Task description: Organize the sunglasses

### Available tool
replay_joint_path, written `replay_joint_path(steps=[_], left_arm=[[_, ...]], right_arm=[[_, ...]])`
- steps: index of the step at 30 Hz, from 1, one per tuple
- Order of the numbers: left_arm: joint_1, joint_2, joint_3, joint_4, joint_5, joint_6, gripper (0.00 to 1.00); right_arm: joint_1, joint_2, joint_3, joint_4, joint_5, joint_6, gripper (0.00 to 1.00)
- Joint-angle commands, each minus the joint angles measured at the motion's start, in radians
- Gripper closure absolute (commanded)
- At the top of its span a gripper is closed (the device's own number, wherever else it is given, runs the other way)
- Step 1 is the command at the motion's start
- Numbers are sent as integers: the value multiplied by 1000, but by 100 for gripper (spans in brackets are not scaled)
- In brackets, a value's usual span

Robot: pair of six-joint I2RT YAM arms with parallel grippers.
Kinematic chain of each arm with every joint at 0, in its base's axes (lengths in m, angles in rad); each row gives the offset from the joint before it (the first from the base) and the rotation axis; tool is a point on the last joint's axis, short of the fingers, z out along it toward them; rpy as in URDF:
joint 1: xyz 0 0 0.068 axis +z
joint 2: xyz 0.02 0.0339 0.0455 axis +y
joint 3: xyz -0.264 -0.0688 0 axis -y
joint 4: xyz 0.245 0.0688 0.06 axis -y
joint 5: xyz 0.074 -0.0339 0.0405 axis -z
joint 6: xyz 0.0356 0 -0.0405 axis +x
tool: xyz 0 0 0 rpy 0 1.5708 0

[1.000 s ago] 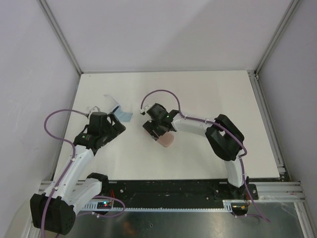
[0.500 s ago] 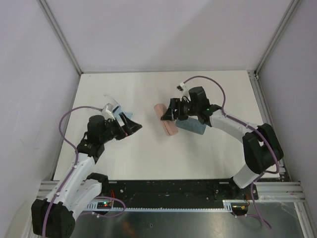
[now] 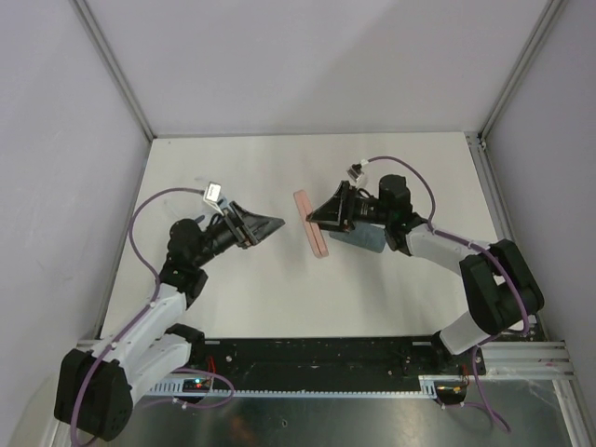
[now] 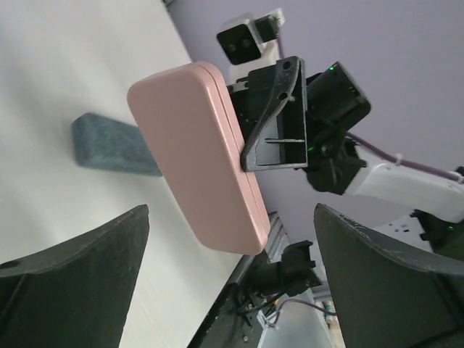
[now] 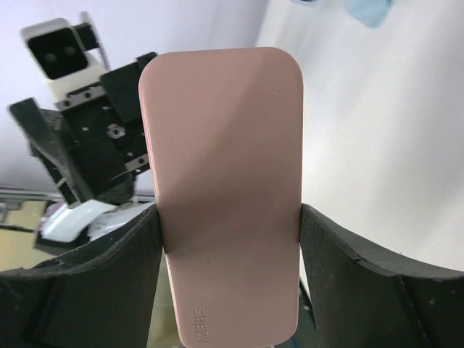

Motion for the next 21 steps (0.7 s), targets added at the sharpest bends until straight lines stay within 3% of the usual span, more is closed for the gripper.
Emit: replay_joint_path(steps=[1,17,21], left_arm=[[-21,55,84,185,45,-86,0],[-112,206,218,262,4,-122,1],[-114,223,215,266,11,-133,17]], right_arm=[[-9,-74,-5,336,-104,249,61],[30,-110,-14,385,-133,313,61],[39,-108,-18,408,-130,328,61]])
